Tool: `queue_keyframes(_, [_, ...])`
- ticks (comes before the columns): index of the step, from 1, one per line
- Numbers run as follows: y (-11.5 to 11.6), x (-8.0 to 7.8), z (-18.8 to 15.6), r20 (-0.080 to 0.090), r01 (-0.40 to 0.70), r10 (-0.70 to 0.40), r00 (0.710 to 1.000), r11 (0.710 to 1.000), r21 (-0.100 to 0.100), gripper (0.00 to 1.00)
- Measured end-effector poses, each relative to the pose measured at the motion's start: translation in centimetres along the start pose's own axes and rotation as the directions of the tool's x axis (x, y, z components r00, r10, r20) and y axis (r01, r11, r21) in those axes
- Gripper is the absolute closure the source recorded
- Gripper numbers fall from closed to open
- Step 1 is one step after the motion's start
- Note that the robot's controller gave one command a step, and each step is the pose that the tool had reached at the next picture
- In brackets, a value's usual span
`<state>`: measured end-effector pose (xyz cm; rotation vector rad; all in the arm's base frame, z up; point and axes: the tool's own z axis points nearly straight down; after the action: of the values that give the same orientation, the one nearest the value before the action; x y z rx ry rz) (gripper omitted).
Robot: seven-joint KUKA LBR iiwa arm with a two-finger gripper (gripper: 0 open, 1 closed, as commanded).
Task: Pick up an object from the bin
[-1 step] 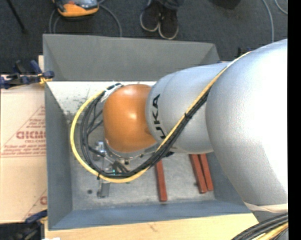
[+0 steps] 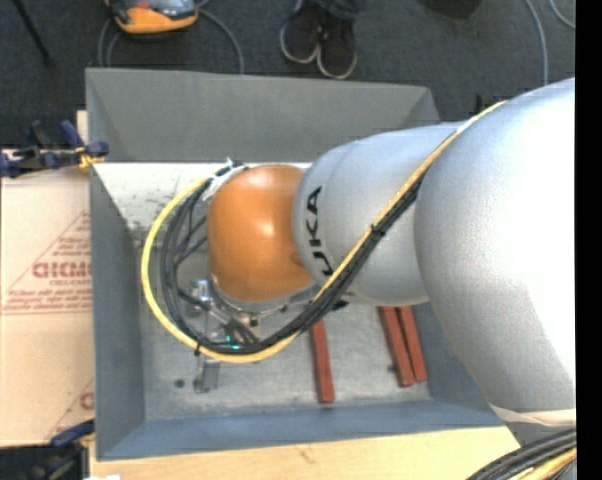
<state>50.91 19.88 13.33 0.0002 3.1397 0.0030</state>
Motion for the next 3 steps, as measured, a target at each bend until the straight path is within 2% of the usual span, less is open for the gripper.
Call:
queue_keyframes(1, [-3.9,-0.4,1.3,0.002,0.007,-0.007,1.0,1.0,-0.001,0.0])
queue_keyframes(2, [-5.2,-6.2,2.9,0.002,-0.009,0.009,1.0,1.0,0.003,0.0])
queue_keyframes(3, [-6.5,-8.6,5.4,0.004,-0.081,0.081,0.997,0.997,0.0,0.0])
